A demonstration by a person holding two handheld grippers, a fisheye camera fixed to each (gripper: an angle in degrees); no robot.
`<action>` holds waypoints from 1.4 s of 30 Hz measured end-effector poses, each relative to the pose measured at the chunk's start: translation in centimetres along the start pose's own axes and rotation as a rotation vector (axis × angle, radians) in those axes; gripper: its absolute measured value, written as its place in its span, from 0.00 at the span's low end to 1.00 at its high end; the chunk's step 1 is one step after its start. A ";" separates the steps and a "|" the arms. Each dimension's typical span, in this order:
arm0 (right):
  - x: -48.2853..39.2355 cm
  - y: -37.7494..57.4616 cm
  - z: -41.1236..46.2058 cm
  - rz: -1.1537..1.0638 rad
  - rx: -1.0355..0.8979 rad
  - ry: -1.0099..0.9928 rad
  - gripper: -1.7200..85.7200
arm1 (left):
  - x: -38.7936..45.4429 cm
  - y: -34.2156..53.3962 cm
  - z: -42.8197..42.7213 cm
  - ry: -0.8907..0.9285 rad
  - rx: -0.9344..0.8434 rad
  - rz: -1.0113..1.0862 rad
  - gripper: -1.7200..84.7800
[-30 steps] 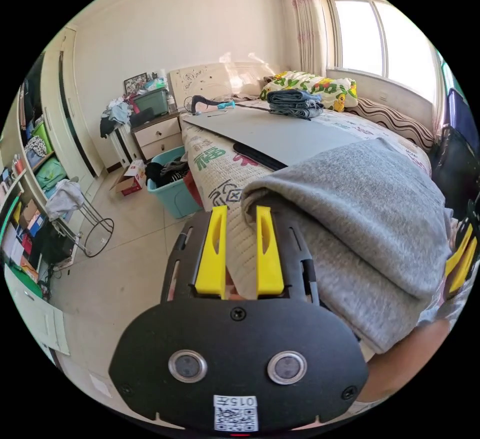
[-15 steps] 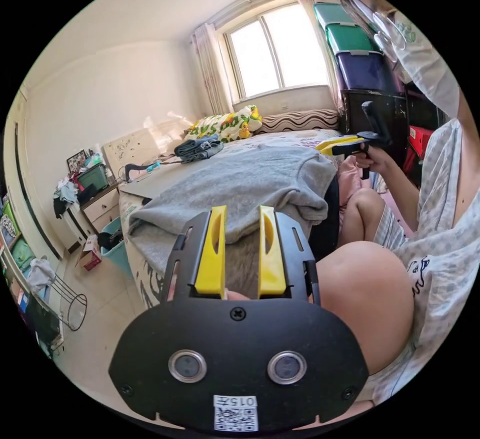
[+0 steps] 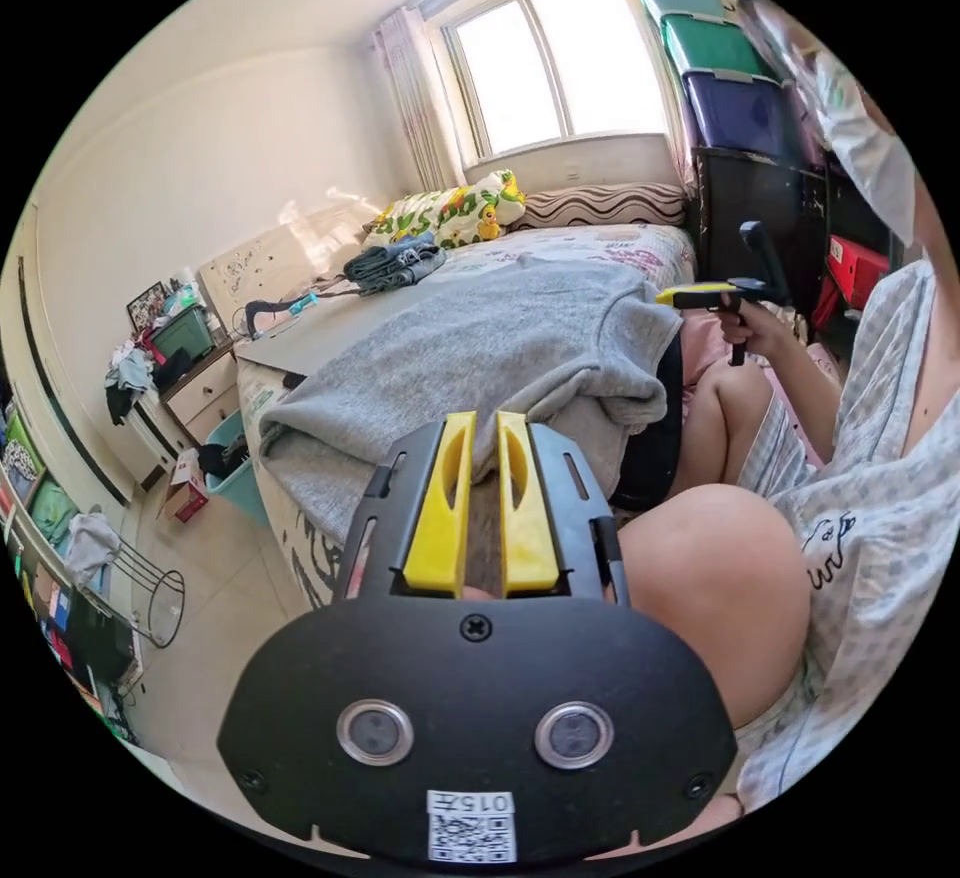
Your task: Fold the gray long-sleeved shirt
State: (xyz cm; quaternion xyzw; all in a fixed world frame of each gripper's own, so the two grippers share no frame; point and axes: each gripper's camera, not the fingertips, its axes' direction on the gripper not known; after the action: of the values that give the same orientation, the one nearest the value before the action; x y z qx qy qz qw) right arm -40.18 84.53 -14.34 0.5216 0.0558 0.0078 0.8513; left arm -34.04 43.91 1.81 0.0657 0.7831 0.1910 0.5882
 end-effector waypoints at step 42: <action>20.4 2.3 -16.2 0.421 0.348 -0.115 0.07 | 3.4 -52.3 47.1 0.114 -0.448 0.147 0.04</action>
State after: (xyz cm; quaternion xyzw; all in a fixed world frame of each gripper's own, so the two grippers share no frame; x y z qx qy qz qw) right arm -21.52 101.39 -21.39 0.6596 -0.1019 0.1451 0.7304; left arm 15.89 7.48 -32.01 -0.0204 0.7463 0.4056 0.5274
